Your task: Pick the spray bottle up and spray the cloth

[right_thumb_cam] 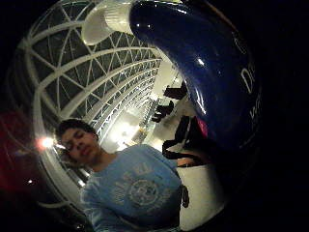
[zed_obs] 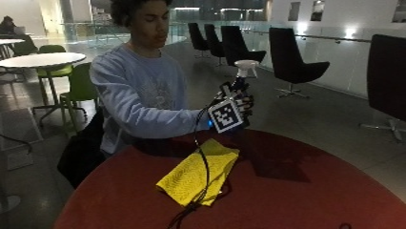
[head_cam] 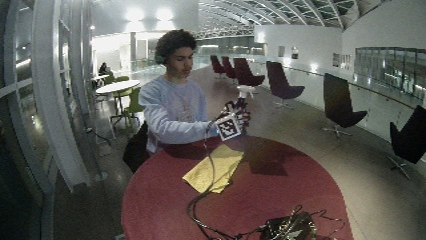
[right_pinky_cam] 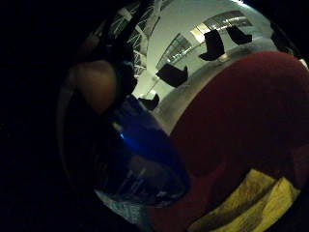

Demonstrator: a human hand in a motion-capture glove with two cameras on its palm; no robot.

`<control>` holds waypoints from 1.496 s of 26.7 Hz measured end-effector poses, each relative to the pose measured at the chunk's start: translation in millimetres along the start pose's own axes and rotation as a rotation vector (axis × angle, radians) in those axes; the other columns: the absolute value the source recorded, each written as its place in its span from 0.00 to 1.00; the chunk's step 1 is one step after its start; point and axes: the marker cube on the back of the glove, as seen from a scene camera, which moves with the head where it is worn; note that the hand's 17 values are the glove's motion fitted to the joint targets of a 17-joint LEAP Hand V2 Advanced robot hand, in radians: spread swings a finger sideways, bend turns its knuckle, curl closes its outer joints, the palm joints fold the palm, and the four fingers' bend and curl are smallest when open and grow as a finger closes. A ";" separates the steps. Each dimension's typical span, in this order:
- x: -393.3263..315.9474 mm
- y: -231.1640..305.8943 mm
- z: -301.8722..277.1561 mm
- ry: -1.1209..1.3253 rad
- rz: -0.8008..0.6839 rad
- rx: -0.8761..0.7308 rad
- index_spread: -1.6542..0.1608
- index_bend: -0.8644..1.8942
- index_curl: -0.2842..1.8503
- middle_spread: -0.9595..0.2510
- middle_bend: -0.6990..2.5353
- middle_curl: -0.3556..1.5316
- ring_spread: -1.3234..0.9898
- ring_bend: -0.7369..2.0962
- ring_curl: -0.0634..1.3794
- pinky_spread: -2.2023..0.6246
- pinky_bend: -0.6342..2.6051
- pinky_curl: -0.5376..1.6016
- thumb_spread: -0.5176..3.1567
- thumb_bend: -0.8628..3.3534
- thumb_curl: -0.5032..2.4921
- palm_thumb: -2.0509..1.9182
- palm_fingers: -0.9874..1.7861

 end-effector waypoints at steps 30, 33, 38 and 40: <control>-30.2 142.7 -77.3 0.532 0.193 -0.215 0.69 0.38 0.22 0.79 0.33 0.39 0.59 0.43 0.24 0.86 0.34 0.39 0.40 0.20 0.34 0.71 0.45; -41.0 188.4 -104.6 0.674 0.247 -0.216 0.69 0.37 0.23 0.79 0.33 0.39 0.59 0.42 0.24 0.86 0.33 0.39 0.40 0.20 0.33 0.71 0.46; -51.6 253.5 -141.2 0.838 0.309 -0.152 0.69 0.38 0.24 0.79 0.32 0.39 0.60 0.41 0.24 0.86 0.32 0.39 0.40 0.20 0.33 0.71 0.47; -52.0 275.2 -155.1 0.897 0.338 -0.133 0.69 0.38 0.24 0.79 0.33 0.39 0.60 0.41 0.24 0.86 0.31 0.39 0.41 0.20 0.32 0.71 0.48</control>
